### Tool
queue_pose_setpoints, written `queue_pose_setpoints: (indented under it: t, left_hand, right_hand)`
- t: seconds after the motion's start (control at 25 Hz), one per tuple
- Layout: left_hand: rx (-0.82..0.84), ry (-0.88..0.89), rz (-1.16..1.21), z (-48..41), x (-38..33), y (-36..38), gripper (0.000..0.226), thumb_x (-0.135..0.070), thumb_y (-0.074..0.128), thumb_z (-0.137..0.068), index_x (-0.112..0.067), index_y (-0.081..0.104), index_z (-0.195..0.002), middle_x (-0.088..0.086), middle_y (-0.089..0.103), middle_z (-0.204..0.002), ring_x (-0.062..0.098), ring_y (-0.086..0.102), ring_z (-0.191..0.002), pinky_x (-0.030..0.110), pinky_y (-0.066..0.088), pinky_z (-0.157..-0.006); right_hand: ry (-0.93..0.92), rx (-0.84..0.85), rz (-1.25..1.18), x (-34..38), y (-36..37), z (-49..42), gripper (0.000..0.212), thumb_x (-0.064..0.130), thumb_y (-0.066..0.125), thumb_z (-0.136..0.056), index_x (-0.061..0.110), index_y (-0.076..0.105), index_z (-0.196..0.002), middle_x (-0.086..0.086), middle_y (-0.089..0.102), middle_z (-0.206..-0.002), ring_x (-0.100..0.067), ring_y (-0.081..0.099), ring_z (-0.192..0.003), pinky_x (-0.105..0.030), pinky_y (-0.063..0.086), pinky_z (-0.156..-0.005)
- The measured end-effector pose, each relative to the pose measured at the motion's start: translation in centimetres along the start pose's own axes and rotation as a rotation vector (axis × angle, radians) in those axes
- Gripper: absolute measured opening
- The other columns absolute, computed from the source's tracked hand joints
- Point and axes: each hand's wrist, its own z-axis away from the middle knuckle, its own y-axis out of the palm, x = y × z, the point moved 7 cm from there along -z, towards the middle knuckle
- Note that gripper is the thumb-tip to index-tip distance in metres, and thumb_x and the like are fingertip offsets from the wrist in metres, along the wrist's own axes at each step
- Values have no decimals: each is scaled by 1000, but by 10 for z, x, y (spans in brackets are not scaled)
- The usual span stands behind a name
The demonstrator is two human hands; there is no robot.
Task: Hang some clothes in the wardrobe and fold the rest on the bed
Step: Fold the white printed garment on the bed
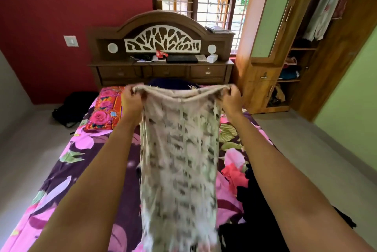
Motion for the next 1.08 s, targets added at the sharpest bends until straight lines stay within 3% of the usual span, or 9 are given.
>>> queue_pose_setpoints:
  t: [0.16,0.24,0.44,0.56,0.68,0.72,0.88,1.0,1.08]
  left_hand:
    - [12,179,133,-21,-67,4,21,3,53,-90,-17,58,-84,2,59,-86,12,60,-84,27,56,-77]
    - [49,221,166,-12,-76,0,21,5,55,-89,-16,58,-84,2,60,-86,12,61,-85,25,55,-79]
    - [113,213,-67,34,-19,-31,20,0,63,-82,-19,62,-81,-13,63,-73,-1,56,-73,22,50,-72]
    - [105,160,-386,83,48,-63,12,2,63,-81,-1,67,-93,-18,68,-74,-10,57,-67,14,44,-66]
    - [130,-3,-694,148,128,-101,19,-2,61,-79,2,71,-95,17,71,-92,25,67,-90,33,46,-76]
    - [188,-76,-758,173,154,-113,17,1,62,-79,2,71,-93,21,70,-91,32,66,-90,36,45,-75]
    - [462,-274,-961,270,230,-154,13,9,65,-76,4,72,-86,24,70,-86,37,65,-85,38,43,-72]
    - [579,-400,-1033,327,257,-174,12,5,66,-78,4,72,-88,23,70,-91,34,64,-90,36,42,-76]
    - [660,-476,-1054,366,273,-181,11,4,65,-77,1,72,-85,20,71,-88,32,65,-89,35,43,-76]
  right_hand:
    - [-43,70,-645,47,-16,-12,17,5,36,-101,4,44,-115,-16,54,-113,-23,59,-105,-31,54,-90]
    - [-119,82,-701,56,-26,-5,13,2,36,-101,6,44,-110,-17,54,-115,-24,61,-107,-33,54,-90]
    - [-86,77,-564,-8,-33,35,15,5,38,-101,14,49,-95,-21,53,-112,-31,60,-109,-31,55,-87]
    - [25,146,-350,-86,-29,82,21,0,40,-99,14,51,-88,-15,56,-97,-20,63,-88,-22,56,-75]
    - [202,281,-20,-181,-25,148,22,-3,48,-94,14,56,-82,-11,56,-80,-17,56,-72,-28,50,-66]
    - [248,318,108,-210,-27,174,19,-3,51,-92,11,59,-81,-12,58,-76,-17,53,-69,-31,46,-64]
    - [319,554,441,-280,-37,269,20,2,55,-91,13,61,-76,-1,53,-67,-13,46,-63,-18,34,-55]
    - [355,822,640,-315,-44,322,11,6,56,-91,0,65,-92,-7,58,-79,-16,52,-77,-21,34,-61]
    - [422,966,702,-337,-52,358,11,5,53,-92,3,64,-91,-10,59,-79,-19,56,-74,-25,40,-64]
